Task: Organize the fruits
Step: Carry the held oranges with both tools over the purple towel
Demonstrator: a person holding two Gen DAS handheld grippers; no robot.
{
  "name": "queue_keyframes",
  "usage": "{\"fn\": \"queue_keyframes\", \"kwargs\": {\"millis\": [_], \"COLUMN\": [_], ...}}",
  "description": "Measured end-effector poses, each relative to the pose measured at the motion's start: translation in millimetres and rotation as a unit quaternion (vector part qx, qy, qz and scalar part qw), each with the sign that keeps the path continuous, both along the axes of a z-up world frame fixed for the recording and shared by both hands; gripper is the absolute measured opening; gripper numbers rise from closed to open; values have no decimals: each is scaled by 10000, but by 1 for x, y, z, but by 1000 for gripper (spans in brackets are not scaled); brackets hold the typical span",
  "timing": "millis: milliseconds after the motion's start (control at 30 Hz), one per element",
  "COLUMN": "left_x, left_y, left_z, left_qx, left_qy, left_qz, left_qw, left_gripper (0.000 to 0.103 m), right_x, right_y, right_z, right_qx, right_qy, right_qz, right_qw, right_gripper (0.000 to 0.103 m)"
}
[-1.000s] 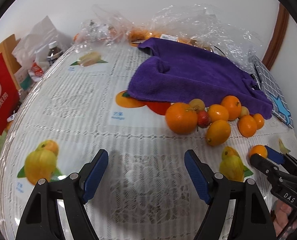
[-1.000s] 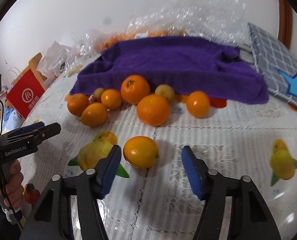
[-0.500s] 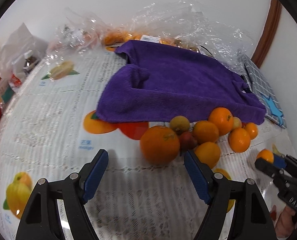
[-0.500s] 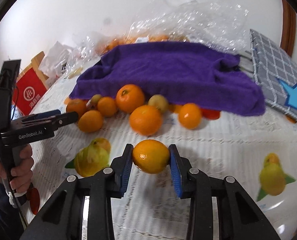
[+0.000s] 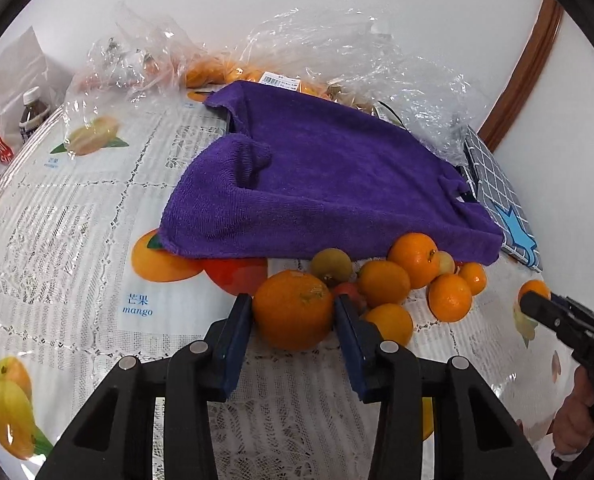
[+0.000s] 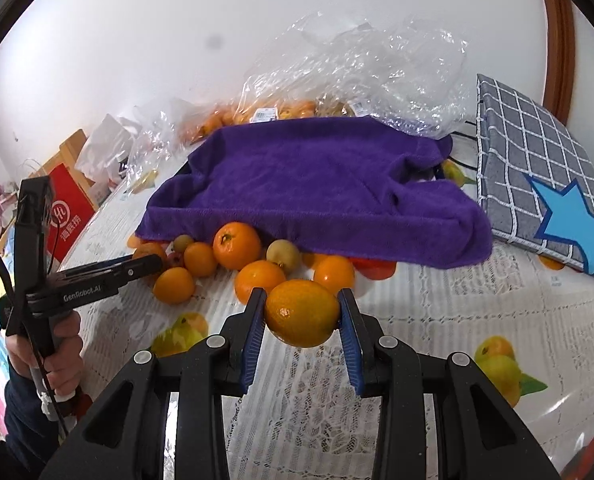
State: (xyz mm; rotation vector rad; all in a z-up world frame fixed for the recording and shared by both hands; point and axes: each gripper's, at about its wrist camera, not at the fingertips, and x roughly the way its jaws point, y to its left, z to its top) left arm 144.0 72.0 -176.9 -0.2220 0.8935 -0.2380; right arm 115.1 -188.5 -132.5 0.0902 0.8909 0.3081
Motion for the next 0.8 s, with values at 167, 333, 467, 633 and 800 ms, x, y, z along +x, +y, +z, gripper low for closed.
{"fn": "queue_keyframes", "kwargs": {"millis": [167, 333, 467, 633, 800], "left_x": [-1, -2, -1, 5, 11], "left_y": [-1, -1, 1, 0, -1], "left_z": [4, 15, 25, 39, 53], "left_qx": [-1, 40, 7, 57, 76], "left_qy": [-1, -39, -46, 7, -41], "left_qz": [11, 4, 42, 47, 63], "left_qw": [10000, 10000, 10000, 10000, 9999], "left_gripper": [40, 40, 40, 40, 40], "right_x": [3, 8, 13, 20, 30], "right_y": [3, 4, 2, -2, -8], "right_z": [4, 9, 16, 20, 22], "right_qx": [-6, 100, 143, 221, 337], "right_qy": [-25, -11, -74, -70, -117], "right_qz": [-2, 26, 15, 5, -79], "right_qw": [10000, 9999, 9999, 9997, 9993], "right_gripper": [36, 36, 36, 36, 36]}}
